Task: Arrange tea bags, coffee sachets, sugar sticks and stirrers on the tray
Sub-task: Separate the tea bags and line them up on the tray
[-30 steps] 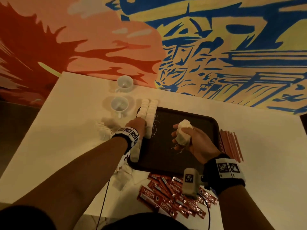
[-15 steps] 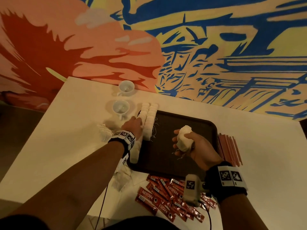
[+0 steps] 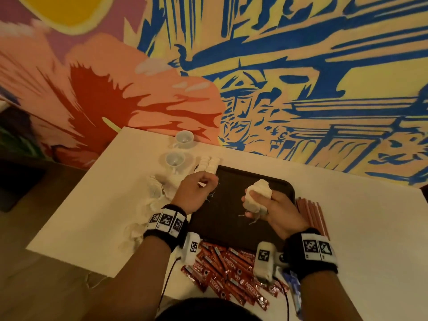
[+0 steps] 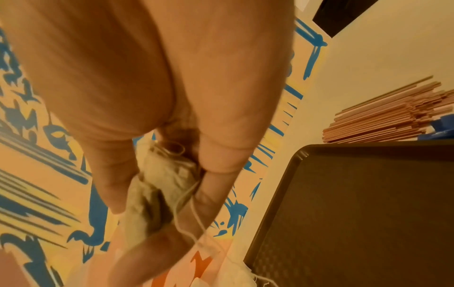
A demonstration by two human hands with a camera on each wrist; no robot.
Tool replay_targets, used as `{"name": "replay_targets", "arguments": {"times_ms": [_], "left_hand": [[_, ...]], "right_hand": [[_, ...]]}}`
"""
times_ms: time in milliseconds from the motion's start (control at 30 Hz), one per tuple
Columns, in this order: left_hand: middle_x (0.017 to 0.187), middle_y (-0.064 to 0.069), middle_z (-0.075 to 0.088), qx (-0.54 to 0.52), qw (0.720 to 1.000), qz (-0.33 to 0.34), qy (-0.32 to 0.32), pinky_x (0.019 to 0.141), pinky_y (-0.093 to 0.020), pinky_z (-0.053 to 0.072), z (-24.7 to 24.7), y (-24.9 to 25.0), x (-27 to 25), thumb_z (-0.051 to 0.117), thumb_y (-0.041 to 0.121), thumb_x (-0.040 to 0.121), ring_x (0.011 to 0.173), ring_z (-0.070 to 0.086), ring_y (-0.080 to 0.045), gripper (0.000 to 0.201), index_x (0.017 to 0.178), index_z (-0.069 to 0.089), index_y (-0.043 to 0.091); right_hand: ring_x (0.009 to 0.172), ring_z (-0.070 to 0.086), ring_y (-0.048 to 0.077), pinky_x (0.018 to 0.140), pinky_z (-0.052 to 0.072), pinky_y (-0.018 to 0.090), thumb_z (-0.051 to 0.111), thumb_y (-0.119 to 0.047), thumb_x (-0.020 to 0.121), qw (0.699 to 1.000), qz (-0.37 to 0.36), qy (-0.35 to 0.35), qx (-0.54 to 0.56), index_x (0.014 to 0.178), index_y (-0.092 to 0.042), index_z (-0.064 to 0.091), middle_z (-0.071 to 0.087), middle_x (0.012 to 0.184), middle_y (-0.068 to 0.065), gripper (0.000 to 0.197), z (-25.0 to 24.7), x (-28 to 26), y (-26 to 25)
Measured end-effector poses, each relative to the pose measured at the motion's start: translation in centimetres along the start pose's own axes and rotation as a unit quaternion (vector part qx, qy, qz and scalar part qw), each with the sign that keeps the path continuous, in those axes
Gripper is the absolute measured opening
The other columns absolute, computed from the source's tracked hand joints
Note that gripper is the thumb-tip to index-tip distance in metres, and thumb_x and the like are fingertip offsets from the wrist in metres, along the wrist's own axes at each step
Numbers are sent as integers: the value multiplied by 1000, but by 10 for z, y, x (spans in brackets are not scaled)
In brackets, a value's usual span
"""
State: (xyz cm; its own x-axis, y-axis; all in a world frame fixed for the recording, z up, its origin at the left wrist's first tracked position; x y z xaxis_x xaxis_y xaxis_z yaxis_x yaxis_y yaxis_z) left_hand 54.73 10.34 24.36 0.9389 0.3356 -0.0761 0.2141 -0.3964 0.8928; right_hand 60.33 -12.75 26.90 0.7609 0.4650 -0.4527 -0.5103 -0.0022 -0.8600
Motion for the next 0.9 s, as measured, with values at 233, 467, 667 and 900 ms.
{"name": "replay_targets", "arguments": {"times_ms": [233,467,667,900], "left_hand": [[102,11,70,-72,995,29,-63,59,-11,44,30,67,-46,62,29,99,77,62,5,17,111,71,22],[98,8,70,-85,987,26,-132,60,-22,49,61,88,-87,70,38,92,86,65,-8,22,110,68,26],[90,-4,72,-139,985,-4,-100,61,-26,50,76,97,-103,75,28,89,77,65,-12,24,100,64,10],[97,-17,73,-173,979,-29,-100,64,-28,54,77,97,-116,71,11,90,80,68,-17,19,98,57,1]], "right_hand": [[87,71,20,66,59,32,71,-21,92,999,-23,-16,24,110,-3,71,75,98,11,25,-24,-30,-10],[77,66,17,58,50,29,71,-30,92,996,-60,-55,-40,111,1,68,72,93,11,36,-36,-51,-13],[75,68,18,55,50,27,69,-27,94,992,-80,-85,-48,113,0,68,73,94,13,32,-34,-67,-12],[68,60,19,49,46,28,75,-38,88,987,-105,-57,-105,105,-3,71,68,78,10,40,-43,-77,-12]]}}
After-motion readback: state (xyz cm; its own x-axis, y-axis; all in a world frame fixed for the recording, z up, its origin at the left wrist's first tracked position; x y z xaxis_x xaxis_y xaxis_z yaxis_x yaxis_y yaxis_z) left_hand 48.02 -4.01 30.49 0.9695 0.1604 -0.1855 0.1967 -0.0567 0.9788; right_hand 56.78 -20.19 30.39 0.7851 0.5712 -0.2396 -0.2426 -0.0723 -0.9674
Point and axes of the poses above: each hand's wrist, its own x-axis towards the middle knuckle, its own z-axis out of the palm, y = z × x, the point moved 1 cm from there along x, towards the middle knuckle
